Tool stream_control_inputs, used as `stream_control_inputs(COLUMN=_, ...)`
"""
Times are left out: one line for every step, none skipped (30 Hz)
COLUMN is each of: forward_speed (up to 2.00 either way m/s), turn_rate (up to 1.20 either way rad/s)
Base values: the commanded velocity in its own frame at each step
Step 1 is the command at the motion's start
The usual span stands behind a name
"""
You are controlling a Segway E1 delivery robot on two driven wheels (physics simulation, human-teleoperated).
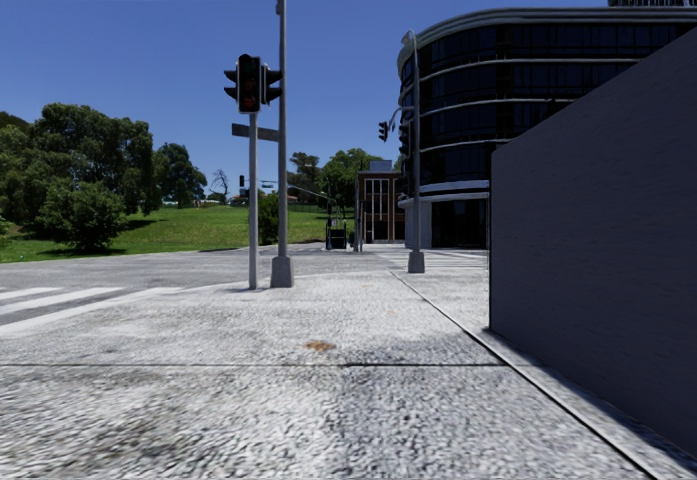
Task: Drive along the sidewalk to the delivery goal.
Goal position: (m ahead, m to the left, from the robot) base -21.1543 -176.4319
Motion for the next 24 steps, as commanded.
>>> stream_control_inputs(forward_speed=1.46, turn_rate=0.00)
stream_control_inputs(forward_speed=1.46, turn_rate=0.00)
stream_control_inputs(forward_speed=1.46, turn_rate=0.00)
stream_control_inputs(forward_speed=1.46, turn_rate=0.00)
stream_control_inputs(forward_speed=1.46, turn_rate=0.00)
stream_control_inputs(forward_speed=1.47, turn_rate=0.00)
stream_control_inputs(forward_speed=1.47, turn_rate=0.00)
stream_control_inputs(forward_speed=1.47, turn_rate=0.00)
stream_control_inputs(forward_speed=1.47, turn_rate=0.00)
stream_control_inputs(forward_speed=1.47, turn_rate=0.00)
stream_control_inputs(forward_speed=1.47, turn_rate=0.00)
stream_control_inputs(forward_speed=1.48, turn_rate=0.00)
stream_control_inputs(forward_speed=1.53, turn_rate=0.00)
stream_control_inputs(forward_speed=1.55, turn_rate=0.00)
stream_control_inputs(forward_speed=1.57, turn_rate=0.00)
stream_control_inputs(forward_speed=1.58, turn_rate=0.00)
stream_control_inputs(forward_speed=1.58, turn_rate=0.00)
stream_control_inputs(forward_speed=1.59, turn_rate=0.00)
stream_control_inputs(forward_speed=1.59, turn_rate=0.00)
stream_control_inputs(forward_speed=1.59, turn_rate=0.00)
stream_control_inputs(forward_speed=1.60, turn_rate=0.00)
stream_control_inputs(forward_speed=1.60, turn_rate=0.00)
stream_control_inputs(forward_speed=1.60, turn_rate=0.00)
stream_control_inputs(forward_speed=1.60, turn_rate=0.00)
